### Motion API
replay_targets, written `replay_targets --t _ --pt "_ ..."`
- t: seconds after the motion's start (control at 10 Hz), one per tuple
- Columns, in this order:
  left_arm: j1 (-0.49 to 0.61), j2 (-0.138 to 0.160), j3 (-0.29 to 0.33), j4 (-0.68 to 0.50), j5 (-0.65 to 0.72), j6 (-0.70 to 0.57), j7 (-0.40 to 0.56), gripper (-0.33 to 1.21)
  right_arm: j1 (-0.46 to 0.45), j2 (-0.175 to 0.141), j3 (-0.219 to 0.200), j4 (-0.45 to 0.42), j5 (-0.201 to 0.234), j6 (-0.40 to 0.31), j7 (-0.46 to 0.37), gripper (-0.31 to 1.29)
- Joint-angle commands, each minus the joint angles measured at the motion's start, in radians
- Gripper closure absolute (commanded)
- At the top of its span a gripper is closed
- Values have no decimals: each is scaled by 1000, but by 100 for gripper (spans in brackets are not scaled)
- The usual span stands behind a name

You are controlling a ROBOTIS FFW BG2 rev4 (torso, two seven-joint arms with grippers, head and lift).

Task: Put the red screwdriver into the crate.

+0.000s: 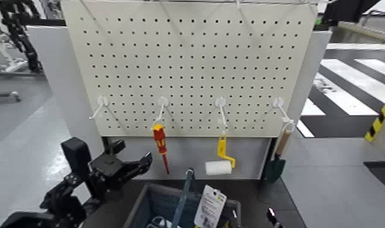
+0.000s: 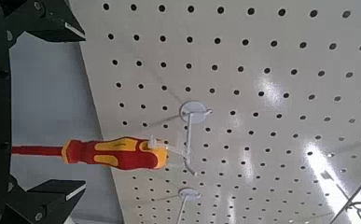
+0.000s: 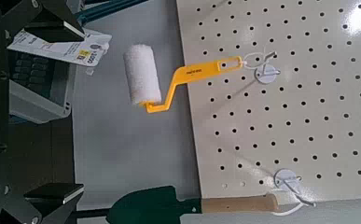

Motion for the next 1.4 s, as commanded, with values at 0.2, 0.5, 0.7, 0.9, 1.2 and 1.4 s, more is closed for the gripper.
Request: replay_targets --t 0.2,0.5,0.7,0.9,1.2,1.4 --pt "-100 33 -55 76 39 36 -67 17 -5 -2 5 6 -4 -5 0 16" --pt "-191 59 -114 159 53 54 -155 17 -11 -5 8 10 -7 -8 0 16" --pt "-232 64 -138 206 76 60 -204 18 -12 -6 10 11 -8 -11 0 16" --pt "-260 68 -158 234 87 59 -224 18 -14 -6 11 13 -8 -13 0 16" --pt "-278 65 -175 249 87 56 -239 48 -14 -6 11 14 -8 -15 0 16" --pt "-278 64 -173 247 85 69 -241 95 -14 -6 10 14 -11 -16 0 16"
